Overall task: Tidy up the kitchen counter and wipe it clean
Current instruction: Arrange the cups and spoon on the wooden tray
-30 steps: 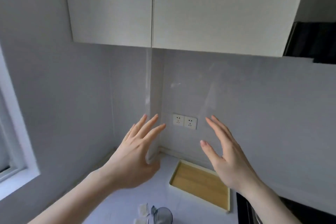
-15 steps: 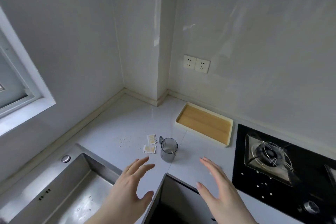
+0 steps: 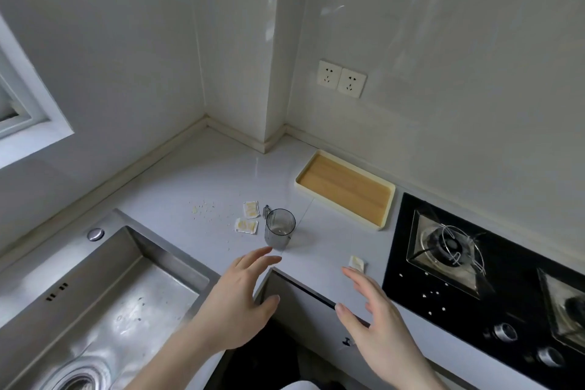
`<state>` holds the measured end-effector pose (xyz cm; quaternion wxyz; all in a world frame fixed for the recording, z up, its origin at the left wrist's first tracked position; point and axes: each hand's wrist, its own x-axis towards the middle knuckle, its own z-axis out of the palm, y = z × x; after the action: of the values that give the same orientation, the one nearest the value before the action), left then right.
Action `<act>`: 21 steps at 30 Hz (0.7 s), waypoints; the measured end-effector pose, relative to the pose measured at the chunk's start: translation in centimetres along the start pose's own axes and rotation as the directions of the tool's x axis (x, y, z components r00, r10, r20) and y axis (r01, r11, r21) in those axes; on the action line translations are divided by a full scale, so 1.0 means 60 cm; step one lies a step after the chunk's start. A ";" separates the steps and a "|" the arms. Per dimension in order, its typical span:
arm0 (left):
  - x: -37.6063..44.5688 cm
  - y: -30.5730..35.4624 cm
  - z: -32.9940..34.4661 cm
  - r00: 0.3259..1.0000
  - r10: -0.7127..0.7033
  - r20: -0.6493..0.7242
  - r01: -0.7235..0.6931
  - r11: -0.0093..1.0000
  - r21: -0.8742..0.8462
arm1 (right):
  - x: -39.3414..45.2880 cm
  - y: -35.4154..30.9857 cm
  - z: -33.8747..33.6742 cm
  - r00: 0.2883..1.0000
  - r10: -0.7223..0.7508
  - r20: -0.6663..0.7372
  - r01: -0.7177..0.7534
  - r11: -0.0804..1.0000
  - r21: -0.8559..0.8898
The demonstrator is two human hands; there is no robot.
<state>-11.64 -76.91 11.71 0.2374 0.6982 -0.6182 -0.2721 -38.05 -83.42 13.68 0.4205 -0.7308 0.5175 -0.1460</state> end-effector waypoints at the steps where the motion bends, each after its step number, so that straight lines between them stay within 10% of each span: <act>1: 0.004 0.002 0.003 1.000 -0.003 -0.002 0.003 1.000 -0.002 | 0.000 0.002 -0.008 1.000 -0.005 0.001 0.005 1.000 -0.001; 12: -0.027 0.051 0.023 0.966 -0.199 -0.168 0.202 0.979 0.004 | 0.051 0.027 -0.070 0.973 -0.138 0.186 0.149 0.988 -0.050; 21: -0.219 0.091 0.073 0.738 -0.542 -0.403 0.551 0.828 -0.105 | 0.080 -0.043 0.006 0.729 -0.409 0.549 0.495 0.869 -0.011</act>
<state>-19.73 -64.54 13.27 0.2657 0.8922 -0.3241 -0.1682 -34.15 -87.17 14.36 0.4392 -0.8766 0.1967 0.0041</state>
